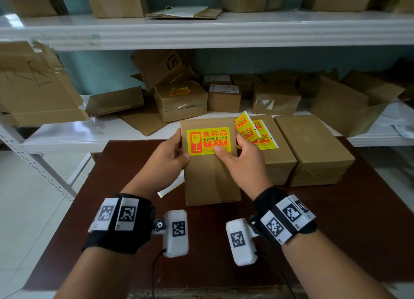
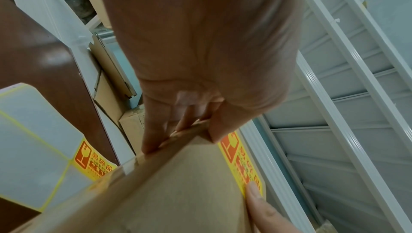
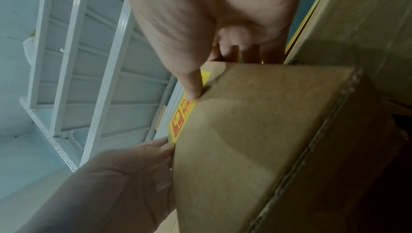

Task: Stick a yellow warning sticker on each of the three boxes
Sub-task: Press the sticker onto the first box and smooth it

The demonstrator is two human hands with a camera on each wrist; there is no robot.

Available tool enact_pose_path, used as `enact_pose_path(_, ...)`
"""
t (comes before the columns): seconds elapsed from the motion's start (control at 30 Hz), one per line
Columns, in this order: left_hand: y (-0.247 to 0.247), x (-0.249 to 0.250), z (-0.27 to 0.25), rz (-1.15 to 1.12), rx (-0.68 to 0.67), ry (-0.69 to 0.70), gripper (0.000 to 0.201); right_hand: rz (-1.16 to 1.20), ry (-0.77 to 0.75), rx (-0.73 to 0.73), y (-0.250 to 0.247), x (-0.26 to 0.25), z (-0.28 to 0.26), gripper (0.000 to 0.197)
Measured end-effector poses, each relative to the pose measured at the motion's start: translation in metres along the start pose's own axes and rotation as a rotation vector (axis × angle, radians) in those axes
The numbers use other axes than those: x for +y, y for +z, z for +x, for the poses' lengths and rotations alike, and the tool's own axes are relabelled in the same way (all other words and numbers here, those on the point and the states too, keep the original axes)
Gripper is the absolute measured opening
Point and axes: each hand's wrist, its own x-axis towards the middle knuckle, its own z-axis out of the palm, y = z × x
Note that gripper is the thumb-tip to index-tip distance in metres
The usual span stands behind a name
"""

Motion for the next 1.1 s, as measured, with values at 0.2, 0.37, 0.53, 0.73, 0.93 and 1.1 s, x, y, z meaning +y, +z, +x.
enact_pose_path(0.2, 0.003, 0.002, 0.0, -0.038, 0.006, -0.01, 0.051, 0.103, -0.002, -0.003, -0.005, 0.005, 0.004, 0.029)
enact_pose_path(0.37, 0.001, -0.003, 0.004, -0.058, 0.011, -0.057, 0.054, 0.083, -0.015, -0.044, -0.005, 0.012, 0.008, 0.039)
enact_pose_path(0.53, 0.0, -0.004, 0.002, -0.043, 0.014, -0.103, 0.058, 0.059, -0.008, -0.085, -0.01, 0.016, 0.012, 0.044)
enact_pose_path(0.73, 0.003, 0.016, -0.007, -0.131, 0.116, -0.037, 0.029, 0.096, -0.037, -0.073, -0.013, 0.014, 0.011, 0.048)
enact_pose_path(0.93, 0.012, 0.009, -0.005, 0.102, 0.275, -0.005, 0.053, 0.071, -0.056, -0.042, -0.007, 0.008, 0.009, 0.058)
enact_pose_path(1.1, 0.016, 0.005, -0.004, 0.154, 0.325, -0.021, 0.076, 0.107, -0.043, -0.033, -0.004, 0.003, 0.005, 0.03)
